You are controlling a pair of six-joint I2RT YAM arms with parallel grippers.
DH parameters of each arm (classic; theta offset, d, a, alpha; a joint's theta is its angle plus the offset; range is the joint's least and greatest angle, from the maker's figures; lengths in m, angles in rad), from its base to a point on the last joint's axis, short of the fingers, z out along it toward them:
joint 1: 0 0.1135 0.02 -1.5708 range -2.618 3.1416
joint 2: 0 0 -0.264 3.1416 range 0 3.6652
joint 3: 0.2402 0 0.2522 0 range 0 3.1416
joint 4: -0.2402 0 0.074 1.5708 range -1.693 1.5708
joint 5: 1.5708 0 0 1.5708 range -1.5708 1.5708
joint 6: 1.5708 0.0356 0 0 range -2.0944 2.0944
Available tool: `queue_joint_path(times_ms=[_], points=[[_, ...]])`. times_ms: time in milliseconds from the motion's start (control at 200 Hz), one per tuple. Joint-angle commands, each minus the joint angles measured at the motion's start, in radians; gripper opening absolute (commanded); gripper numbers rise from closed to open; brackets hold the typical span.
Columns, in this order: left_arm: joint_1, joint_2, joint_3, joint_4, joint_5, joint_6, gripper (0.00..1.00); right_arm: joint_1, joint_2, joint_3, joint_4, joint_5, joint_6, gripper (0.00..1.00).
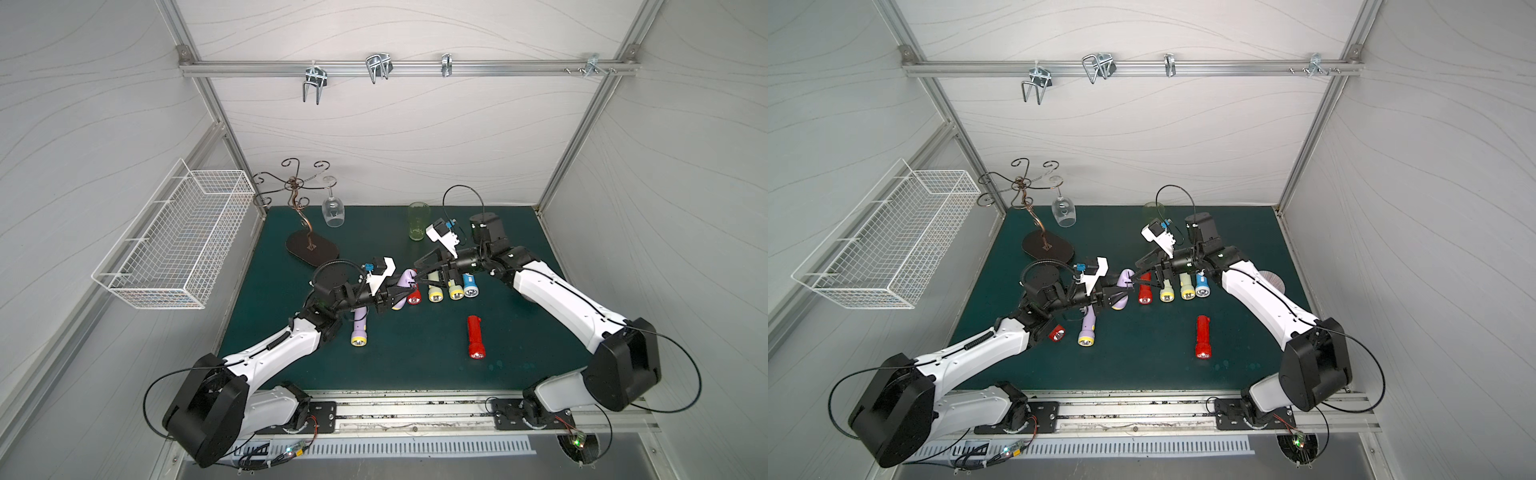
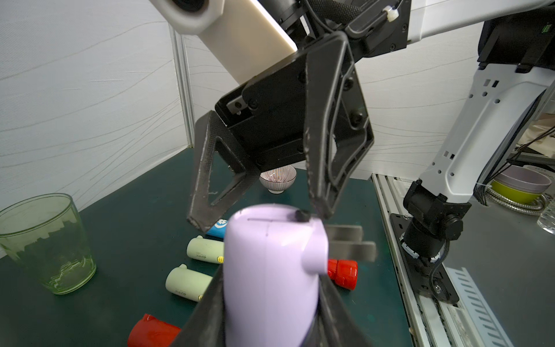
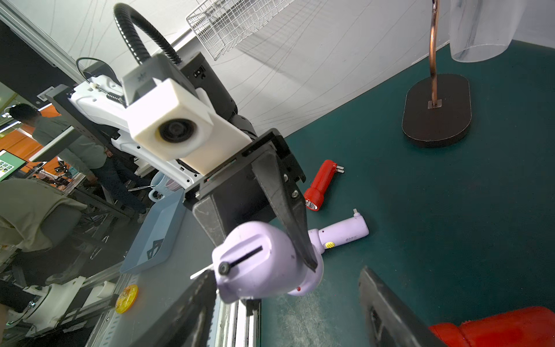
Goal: Close the plug at the bottom of the flashlight
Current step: Close the plug of the flashlight.
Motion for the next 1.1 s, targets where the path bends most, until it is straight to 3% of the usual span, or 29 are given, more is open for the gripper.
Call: queue_joint_path(times_ms=[0,360,735,951,1096], points=[[-0.002,0.007,0.014,0.1,0.027,0.005,0.0,0.011,0.002,0.03,-0.015,0.014,-0.017,0.72],[-0.005,-0.003,0.015,0.106,0.041,-0.002,0.0,0.015,0.038,0.037,-0.013,0.005,-0.011,0.54],[-0.005,-0.01,0.041,0.19,0.074,-0.063,0.0,0.023,0.132,0.018,0.013,0.042,0.006,0.24],[-0.006,-0.037,0.064,0.211,0.088,-0.098,0.0,0.02,0.206,0.035,0.066,0.099,0.038,0.22],[-0.005,-0.052,0.052,0.166,0.081,-0.073,0.0,0.02,0.18,0.054,0.045,0.117,0.024,0.23]])
